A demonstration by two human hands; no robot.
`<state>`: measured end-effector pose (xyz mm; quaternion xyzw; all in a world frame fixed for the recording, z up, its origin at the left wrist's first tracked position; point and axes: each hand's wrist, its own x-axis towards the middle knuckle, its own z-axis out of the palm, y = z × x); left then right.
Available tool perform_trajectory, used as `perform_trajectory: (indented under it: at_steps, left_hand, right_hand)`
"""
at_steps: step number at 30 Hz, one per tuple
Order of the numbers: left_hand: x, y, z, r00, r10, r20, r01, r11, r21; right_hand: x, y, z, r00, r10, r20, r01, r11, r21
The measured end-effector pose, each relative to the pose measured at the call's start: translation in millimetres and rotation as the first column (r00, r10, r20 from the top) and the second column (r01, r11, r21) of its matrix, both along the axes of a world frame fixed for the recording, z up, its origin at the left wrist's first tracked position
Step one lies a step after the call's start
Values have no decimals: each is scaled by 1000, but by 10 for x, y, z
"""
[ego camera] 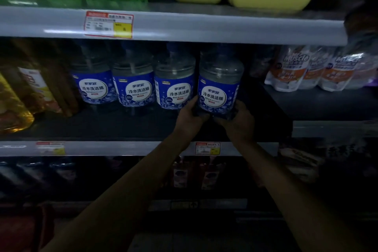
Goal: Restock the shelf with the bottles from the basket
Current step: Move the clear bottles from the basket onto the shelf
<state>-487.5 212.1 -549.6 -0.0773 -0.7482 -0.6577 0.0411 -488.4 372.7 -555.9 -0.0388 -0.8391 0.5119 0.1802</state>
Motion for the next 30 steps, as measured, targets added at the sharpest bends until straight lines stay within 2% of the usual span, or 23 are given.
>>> perform_trajectory:
  at_steps: [6,13,16,23,28,30]
  left_hand:
    - [136,-79,112,994,-32,108,43,994,-101]
    - [498,-350,260,996,-33,82,57,947,-316]
    - [729,-569,352,999,-35,33,46,909,-414]
    - [1302,-1301,588,999,-13,-47,-17,811,-584]
    - [1712,-1972,518,995,51,-83,-93,728,-679]
    - [1892,-2276,368,991,101,-90,-135,689,-712]
  right_hand:
    - [281,14,72,991,24,129,-36,995,89]
    - [664,-135,364,975,124,184,-172,946,274]
    - [773,-337,520,967,168,194,-229,905,358]
    - [1054,-974,710,931,321,173,-364,836,410]
    - [1418,-1245,704,916,342,208,-400,754,521]
    - [1512,-1472,704,886,405,226,-462,717,522]
